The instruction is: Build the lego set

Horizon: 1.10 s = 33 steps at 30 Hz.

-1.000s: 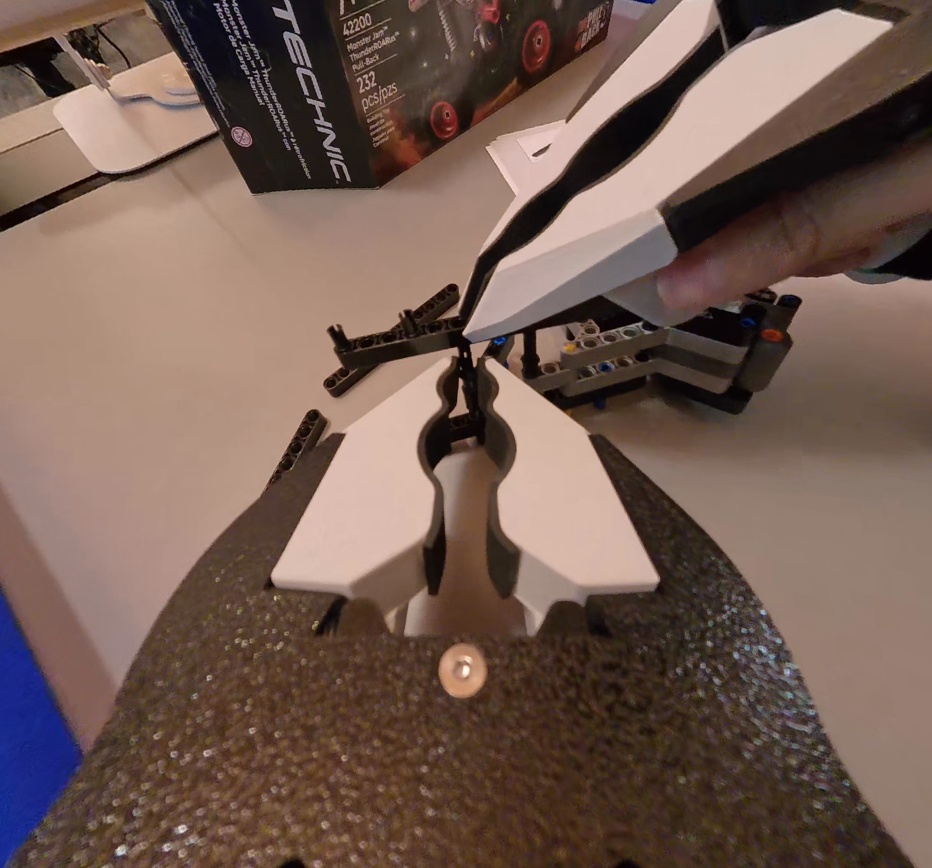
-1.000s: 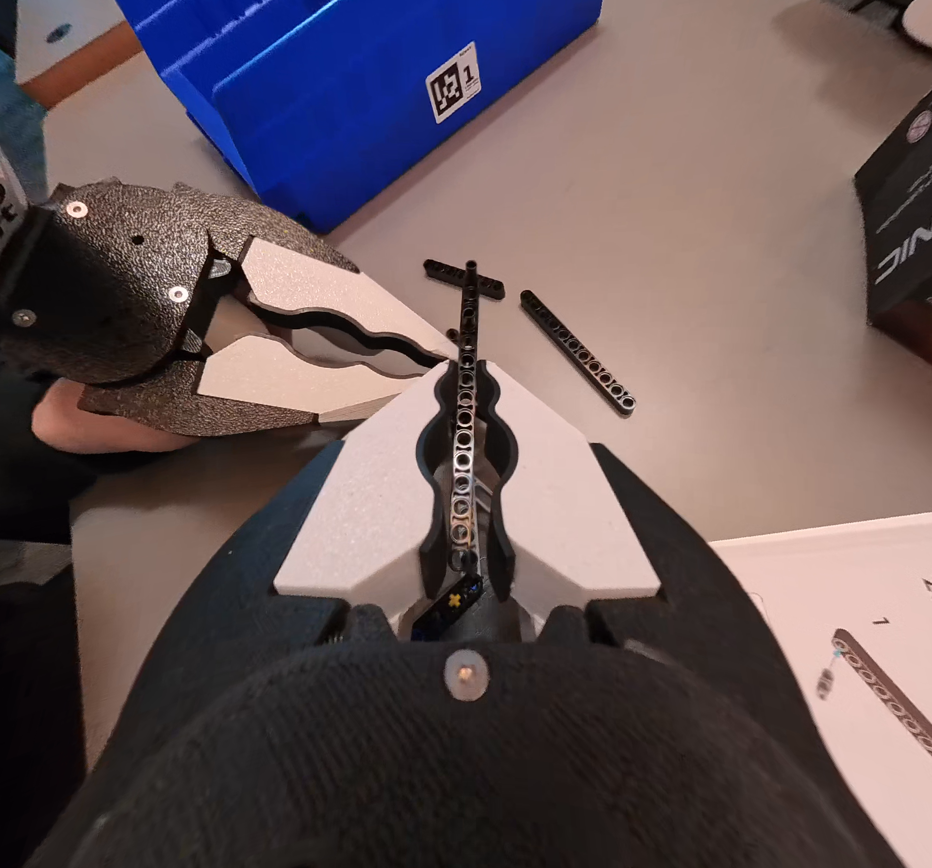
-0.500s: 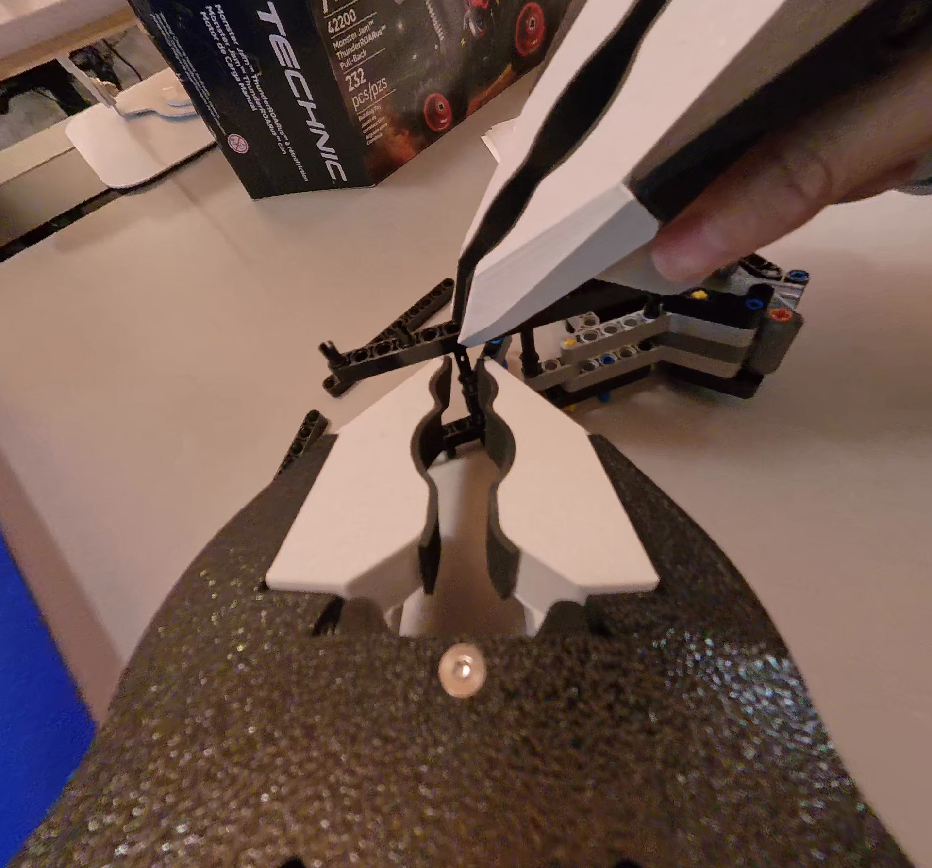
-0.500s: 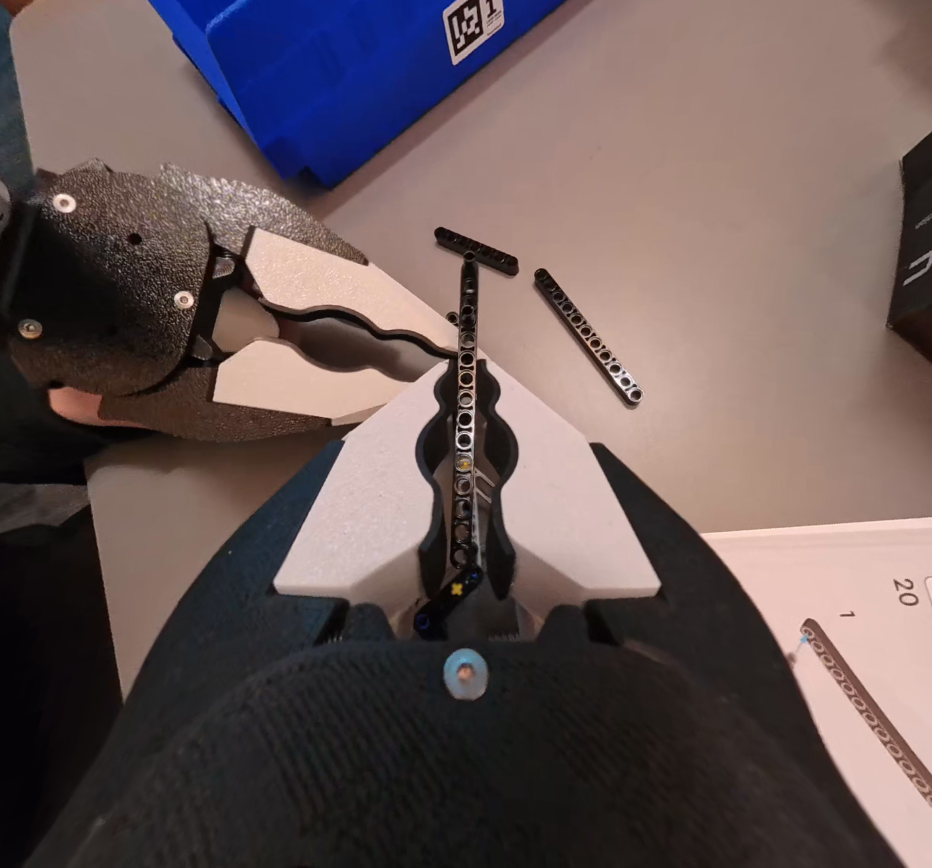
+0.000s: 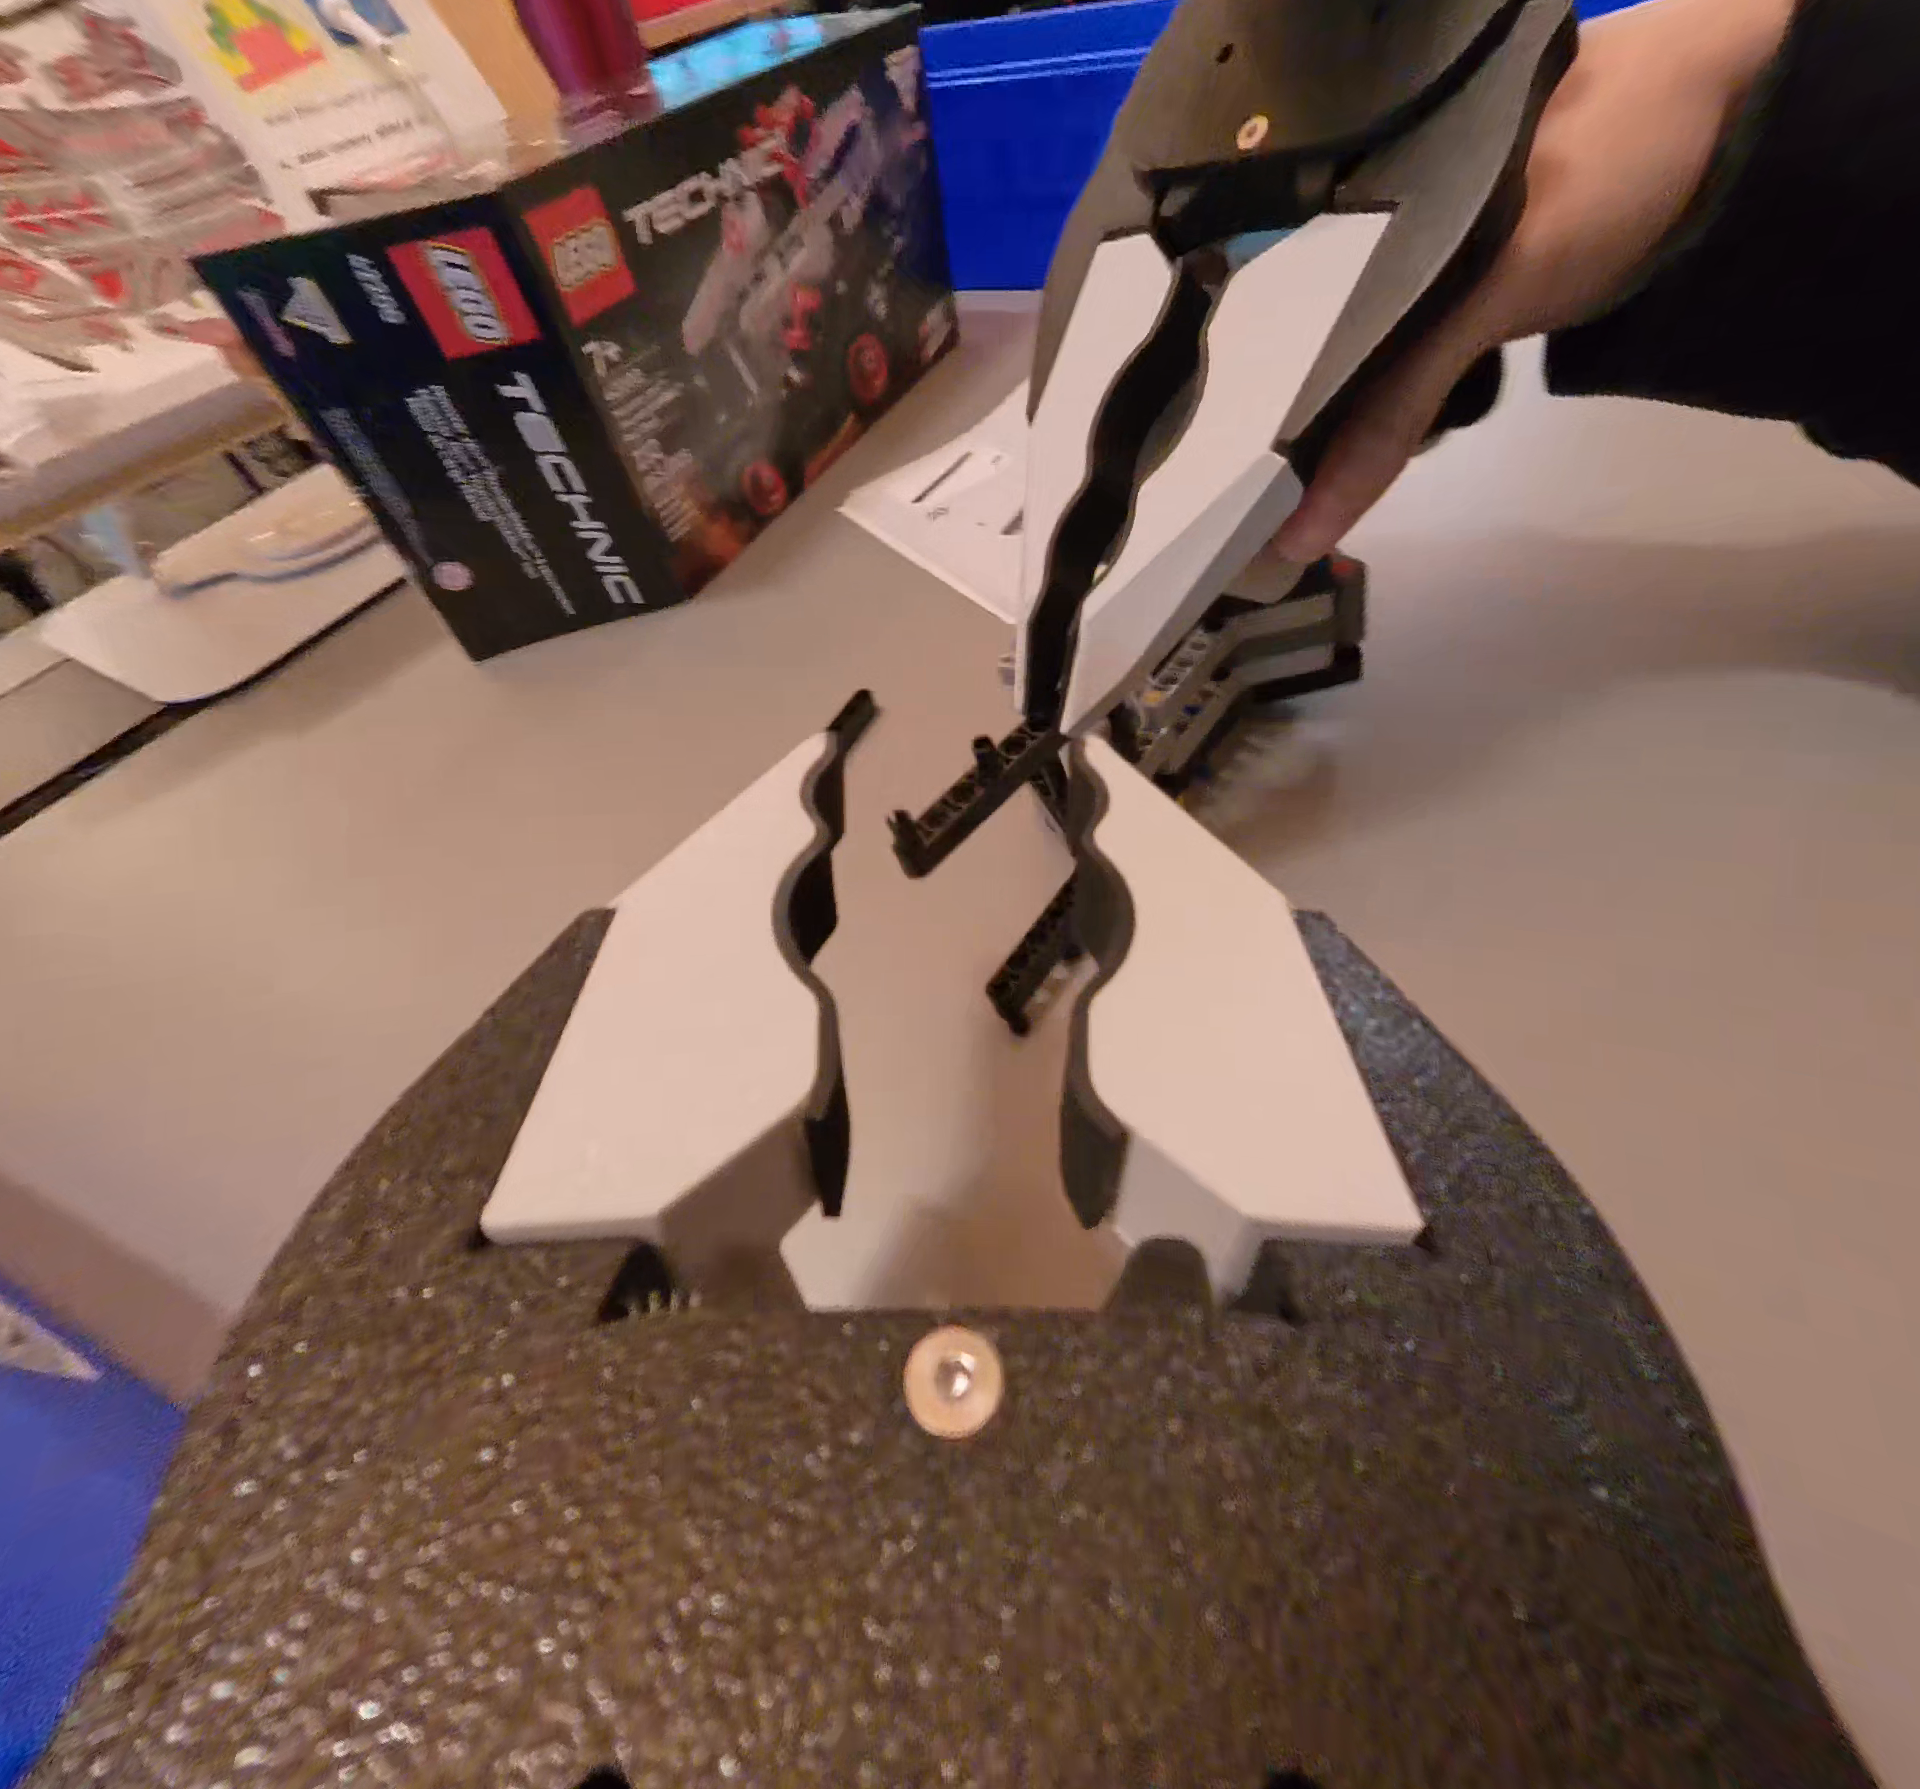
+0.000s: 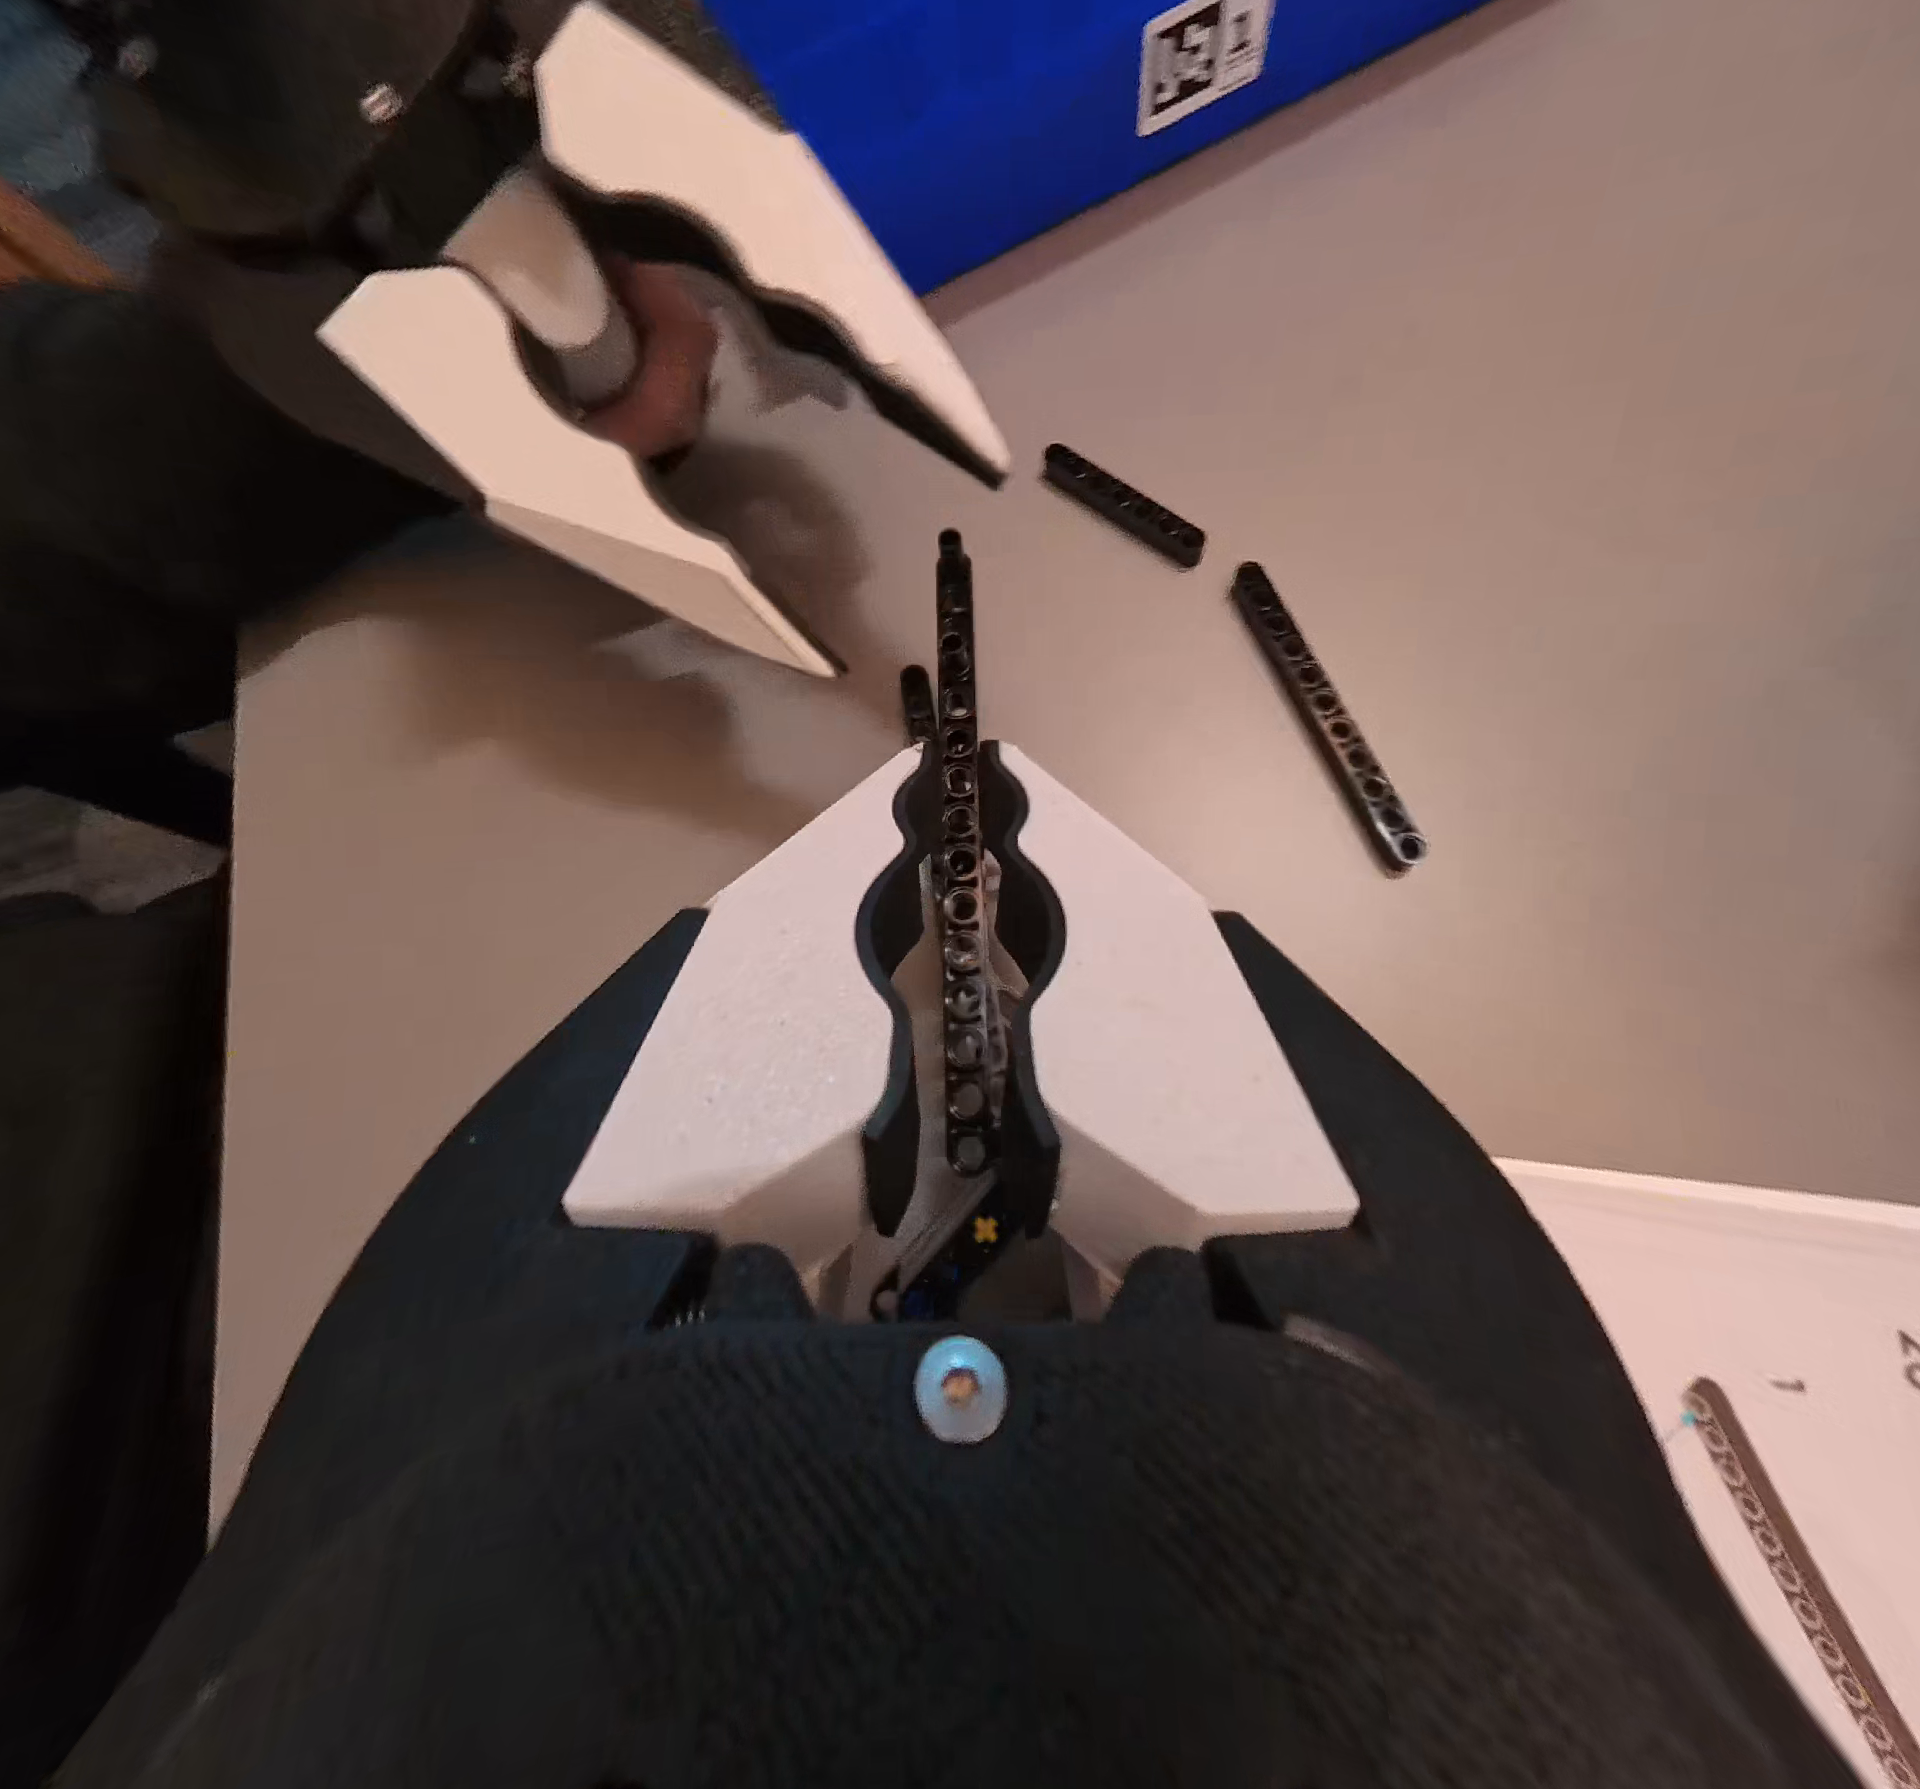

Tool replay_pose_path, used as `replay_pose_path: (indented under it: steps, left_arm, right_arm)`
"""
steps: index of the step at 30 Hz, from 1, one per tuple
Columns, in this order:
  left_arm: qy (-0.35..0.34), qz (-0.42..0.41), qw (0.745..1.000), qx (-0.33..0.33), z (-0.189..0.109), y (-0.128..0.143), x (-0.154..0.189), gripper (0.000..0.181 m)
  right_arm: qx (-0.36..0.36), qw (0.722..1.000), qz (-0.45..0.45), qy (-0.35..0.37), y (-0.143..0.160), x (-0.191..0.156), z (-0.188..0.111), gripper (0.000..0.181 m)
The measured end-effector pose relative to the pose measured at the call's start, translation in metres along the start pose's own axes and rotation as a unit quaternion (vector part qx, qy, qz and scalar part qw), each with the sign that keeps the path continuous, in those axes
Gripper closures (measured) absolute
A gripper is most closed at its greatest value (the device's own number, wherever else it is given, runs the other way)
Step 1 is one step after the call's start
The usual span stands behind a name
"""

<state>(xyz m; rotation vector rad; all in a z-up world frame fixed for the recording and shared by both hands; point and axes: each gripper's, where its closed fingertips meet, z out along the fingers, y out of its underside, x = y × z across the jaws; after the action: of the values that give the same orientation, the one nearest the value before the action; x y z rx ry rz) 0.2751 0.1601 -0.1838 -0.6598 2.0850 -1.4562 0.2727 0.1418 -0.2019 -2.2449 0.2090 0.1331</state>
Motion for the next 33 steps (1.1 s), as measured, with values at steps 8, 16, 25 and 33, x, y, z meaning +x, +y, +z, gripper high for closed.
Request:
replay_pose_path:
  steps: [8,16,25,33]
  left_arm:
    - [0.132,0.012,0.991,-0.026,0.005,0.014,0.042,0.157]
    - [0.154,0.002,0.987,-0.042,0.012,0.016,0.053,0.173]
    - [0.193,-0.041,0.979,-0.05,0.011,0.015,0.062,0.177]
    - [0.206,-0.069,0.975,-0.054,0.01,0.015,0.062,0.176]
  right_arm:
    - [-0.004,0.996,-0.083,-0.036,0.01,-0.028,-0.005,0.176]
    - [0.001,0.994,-0.055,-0.093,0.013,-0.034,-0.007,0.175]
    - [-0.017,0.99,-0.137,-0.039,0.025,-0.032,-0.02,0.171]
    - [-0.005,0.988,-0.144,-0.054,0.024,-0.033,-0.037,0.179]
